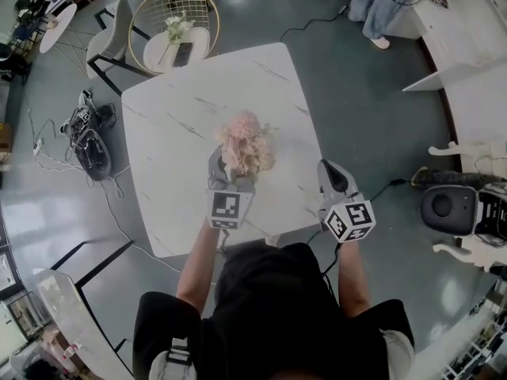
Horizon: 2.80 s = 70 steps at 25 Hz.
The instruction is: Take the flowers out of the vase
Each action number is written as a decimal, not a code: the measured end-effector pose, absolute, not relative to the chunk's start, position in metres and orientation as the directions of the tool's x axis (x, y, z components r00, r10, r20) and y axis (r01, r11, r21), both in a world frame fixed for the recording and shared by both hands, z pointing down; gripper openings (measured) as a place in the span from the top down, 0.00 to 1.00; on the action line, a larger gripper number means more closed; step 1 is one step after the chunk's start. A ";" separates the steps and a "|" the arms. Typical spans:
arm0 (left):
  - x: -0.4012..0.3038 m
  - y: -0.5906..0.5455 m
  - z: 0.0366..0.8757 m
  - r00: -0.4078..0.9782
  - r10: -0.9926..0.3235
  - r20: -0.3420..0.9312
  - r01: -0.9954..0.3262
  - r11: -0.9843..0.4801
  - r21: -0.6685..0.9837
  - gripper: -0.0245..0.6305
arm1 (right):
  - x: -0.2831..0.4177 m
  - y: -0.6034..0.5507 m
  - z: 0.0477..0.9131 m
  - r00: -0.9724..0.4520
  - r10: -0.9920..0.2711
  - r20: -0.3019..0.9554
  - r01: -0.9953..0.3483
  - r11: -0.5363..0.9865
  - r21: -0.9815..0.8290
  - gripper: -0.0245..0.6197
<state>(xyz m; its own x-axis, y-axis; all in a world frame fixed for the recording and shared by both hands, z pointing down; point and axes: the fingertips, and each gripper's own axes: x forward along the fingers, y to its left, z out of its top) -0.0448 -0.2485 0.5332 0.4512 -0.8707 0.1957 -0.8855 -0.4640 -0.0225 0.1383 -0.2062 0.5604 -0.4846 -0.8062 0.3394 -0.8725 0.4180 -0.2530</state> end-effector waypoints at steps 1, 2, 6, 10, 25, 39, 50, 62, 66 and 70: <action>-0.045 -0.248 0.533 0.451 -0.871 0.196 -0.886 -0.464 -0.024 0.57 | 0.138 -0.206 0.560 -0.485 -0.807 0.337 -0.872 0.418 -0.253 0.96; -0.046 -0.248 0.533 0.450 -0.872 0.195 -0.886 -0.463 -0.025 0.58 | 0.138 -0.206 0.560 -0.485 -0.808 0.335 -0.872 0.419 -0.253 0.96; -0.046 -0.247 0.527 0.447 -0.875 0.185 -0.888 -0.460 -0.029 0.60 | 0.138 -0.204 0.557 -0.486 -0.811 0.326 -0.872 0.422 -0.250 0.96; -0.048 -0.244 0.518 0.444 -0.879 0.173 -0.889 -0.456 -0.032 0.62 | 0.137 -0.199 0.551 -0.485 -0.816 0.316 -0.872 0.422 -0.247 0.96; -0.051 -0.233 0.498 0.430 -0.890 0.148 -0.894 -0.443 -0.064 0.63 | 0.138 -0.188 0.540 -0.486 -0.827 0.283 -0.870 0.428 -0.244 0.96; -0.058 -0.224 0.457 0.414 -0.905 0.101 -0.901 -0.423 -0.099 0.63 | 0.133 -0.178 0.515 -0.496 -0.835 0.238 -0.863 0.445 -0.238 0.96; -0.068 -0.209 0.426 0.380 -0.924 0.050 -0.917 -0.383 -0.113 0.63 | 0.128 -0.163 0.505 -0.510 -0.837 0.200 -0.853 0.462 -0.243 0.96; -0.081 -0.182 0.403 0.344 -0.939 0.005 -0.934 -0.342 -0.107 0.64 | 0.126 -0.144 0.493 -0.526 -0.834 0.169 -0.843 0.484 -0.233 0.96; -0.083 -0.173 0.396 0.337 -0.941 -0.013 -0.936 -0.334 -0.112 0.64 | 0.123 -0.138 0.490 -0.532 -0.832 0.159 -0.839 0.493 -0.230 0.96; -0.085 -0.163 0.386 0.333 -0.942 -0.033 -0.937 -0.327 -0.121 0.64 | 0.121 -0.131 0.486 -0.540 -0.828 0.150 -0.834 0.502 -0.228 0.96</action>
